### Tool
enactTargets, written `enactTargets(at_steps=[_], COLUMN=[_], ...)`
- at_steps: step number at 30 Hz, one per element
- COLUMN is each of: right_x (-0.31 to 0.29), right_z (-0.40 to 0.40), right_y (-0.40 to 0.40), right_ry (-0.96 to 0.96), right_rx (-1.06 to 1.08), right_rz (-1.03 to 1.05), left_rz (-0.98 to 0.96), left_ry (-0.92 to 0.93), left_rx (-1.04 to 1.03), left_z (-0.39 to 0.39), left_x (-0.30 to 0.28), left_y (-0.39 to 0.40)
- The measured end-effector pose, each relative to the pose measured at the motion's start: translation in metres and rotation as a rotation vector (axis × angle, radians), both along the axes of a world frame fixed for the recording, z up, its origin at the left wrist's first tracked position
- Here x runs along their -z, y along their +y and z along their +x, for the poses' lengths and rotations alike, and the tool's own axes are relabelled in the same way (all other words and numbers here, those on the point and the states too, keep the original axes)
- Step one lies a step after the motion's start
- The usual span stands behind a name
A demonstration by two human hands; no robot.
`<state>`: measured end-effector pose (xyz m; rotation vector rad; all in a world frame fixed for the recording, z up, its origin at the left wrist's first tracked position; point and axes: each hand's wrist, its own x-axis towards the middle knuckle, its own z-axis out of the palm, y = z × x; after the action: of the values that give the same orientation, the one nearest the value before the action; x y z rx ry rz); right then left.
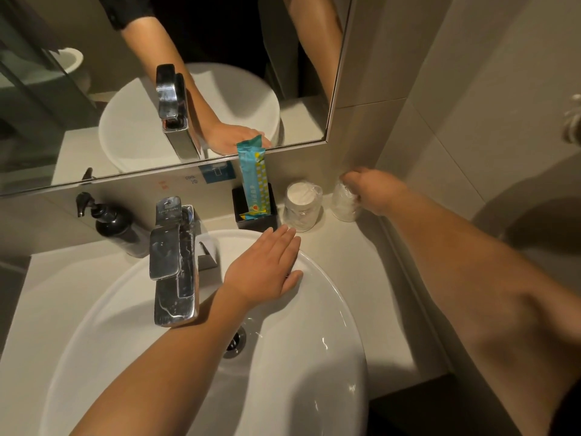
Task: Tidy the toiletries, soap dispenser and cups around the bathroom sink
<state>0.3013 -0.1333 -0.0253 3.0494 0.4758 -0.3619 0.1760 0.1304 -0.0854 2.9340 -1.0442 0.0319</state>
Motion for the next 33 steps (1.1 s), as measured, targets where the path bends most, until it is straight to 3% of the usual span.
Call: enactTargets(at_steps=[20, 33], right_x=[-0.017, -0.047], right_z=[-0.015, -0.195], right_y=[-0.014, 0.04], right_ry=[-0.03, -0.161], right_rx=[0.01, 0.028], right_rz=[0.04, 0.062], left_rz=[0.031, 0.048], left_ry=[0.026, 0.037], left_rx=[-0.038, -0.288], left_z=[-0.002, -0.087], left_x=[-0.004, -0.089], left_y=[-0.002, -0.003])
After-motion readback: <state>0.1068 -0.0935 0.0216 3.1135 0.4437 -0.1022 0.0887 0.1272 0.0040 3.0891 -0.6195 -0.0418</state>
